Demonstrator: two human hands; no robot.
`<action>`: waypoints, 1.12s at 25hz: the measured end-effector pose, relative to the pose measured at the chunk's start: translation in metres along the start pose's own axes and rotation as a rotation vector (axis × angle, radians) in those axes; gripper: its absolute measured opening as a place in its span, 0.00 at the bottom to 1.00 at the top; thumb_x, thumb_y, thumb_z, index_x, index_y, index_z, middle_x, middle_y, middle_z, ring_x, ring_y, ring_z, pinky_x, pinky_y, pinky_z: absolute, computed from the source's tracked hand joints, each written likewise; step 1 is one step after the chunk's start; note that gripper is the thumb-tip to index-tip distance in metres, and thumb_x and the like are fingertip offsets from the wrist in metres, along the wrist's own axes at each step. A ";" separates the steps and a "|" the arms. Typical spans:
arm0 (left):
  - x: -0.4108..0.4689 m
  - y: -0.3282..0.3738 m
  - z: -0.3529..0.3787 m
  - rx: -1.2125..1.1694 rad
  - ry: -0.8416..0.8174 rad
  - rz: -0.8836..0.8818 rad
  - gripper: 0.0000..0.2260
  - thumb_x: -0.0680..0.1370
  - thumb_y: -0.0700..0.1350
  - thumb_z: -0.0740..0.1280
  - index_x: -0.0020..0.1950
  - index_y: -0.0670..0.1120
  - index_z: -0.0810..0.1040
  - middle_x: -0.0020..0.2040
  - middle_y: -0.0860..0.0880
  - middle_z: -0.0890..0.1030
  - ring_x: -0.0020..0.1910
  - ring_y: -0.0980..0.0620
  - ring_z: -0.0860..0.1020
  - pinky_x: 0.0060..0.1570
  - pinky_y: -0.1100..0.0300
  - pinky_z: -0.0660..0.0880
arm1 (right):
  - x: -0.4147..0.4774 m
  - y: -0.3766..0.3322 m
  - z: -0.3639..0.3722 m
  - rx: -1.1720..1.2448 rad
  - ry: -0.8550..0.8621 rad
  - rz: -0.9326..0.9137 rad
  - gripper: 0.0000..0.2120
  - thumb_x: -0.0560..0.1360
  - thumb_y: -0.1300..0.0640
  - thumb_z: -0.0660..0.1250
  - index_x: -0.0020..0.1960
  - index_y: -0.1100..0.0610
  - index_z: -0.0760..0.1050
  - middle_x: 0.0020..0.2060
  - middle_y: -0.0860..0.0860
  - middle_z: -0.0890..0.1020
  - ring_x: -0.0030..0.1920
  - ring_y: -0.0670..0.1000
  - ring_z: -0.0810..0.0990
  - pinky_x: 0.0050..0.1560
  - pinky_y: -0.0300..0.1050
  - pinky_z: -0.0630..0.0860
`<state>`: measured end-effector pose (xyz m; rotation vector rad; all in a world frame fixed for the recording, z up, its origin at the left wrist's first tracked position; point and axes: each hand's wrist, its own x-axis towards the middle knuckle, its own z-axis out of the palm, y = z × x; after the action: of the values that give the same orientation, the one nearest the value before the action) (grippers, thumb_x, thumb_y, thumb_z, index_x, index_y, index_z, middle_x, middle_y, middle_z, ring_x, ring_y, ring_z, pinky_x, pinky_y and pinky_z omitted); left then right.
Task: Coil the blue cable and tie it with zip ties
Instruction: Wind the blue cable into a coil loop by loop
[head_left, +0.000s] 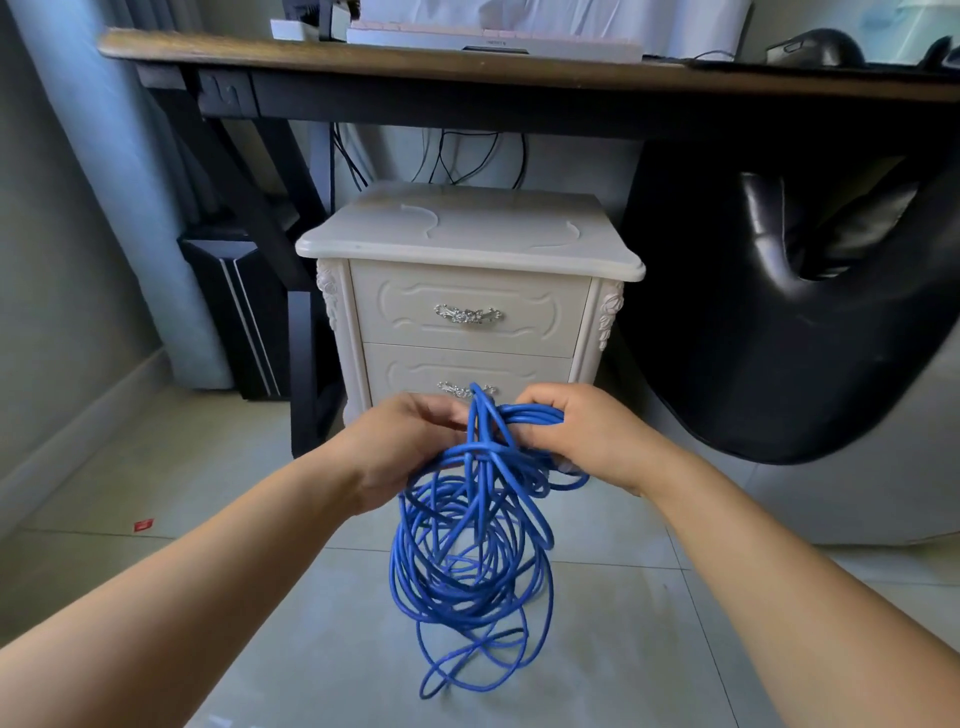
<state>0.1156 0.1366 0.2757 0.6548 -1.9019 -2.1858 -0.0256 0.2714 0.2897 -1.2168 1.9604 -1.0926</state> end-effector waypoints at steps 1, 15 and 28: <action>-0.001 0.000 0.002 0.094 0.022 0.039 0.12 0.75 0.28 0.67 0.37 0.42 0.83 0.42 0.45 0.84 0.36 0.51 0.83 0.38 0.63 0.79 | 0.000 0.001 -0.001 0.004 -0.008 0.009 0.05 0.74 0.56 0.73 0.43 0.55 0.78 0.23 0.42 0.74 0.23 0.39 0.69 0.25 0.32 0.67; -0.003 0.001 -0.013 0.427 -0.080 0.136 0.10 0.74 0.29 0.70 0.45 0.42 0.73 0.44 0.42 0.83 0.41 0.50 0.79 0.45 0.57 0.77 | -0.008 0.002 0.021 0.041 0.034 0.035 0.02 0.73 0.59 0.73 0.44 0.53 0.81 0.34 0.48 0.79 0.30 0.42 0.75 0.30 0.36 0.73; 0.001 -0.002 -0.008 0.813 0.158 0.369 0.21 0.71 0.44 0.75 0.39 0.48 0.60 0.32 0.54 0.64 0.30 0.55 0.59 0.30 0.63 0.61 | 0.007 -0.012 0.014 0.088 -0.093 0.097 0.07 0.75 0.62 0.67 0.48 0.53 0.81 0.39 0.52 0.82 0.37 0.44 0.78 0.35 0.39 0.74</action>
<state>0.1182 0.1290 0.2731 0.4925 -2.5407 -1.0702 -0.0118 0.2573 0.2929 -1.0953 1.8609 -1.0431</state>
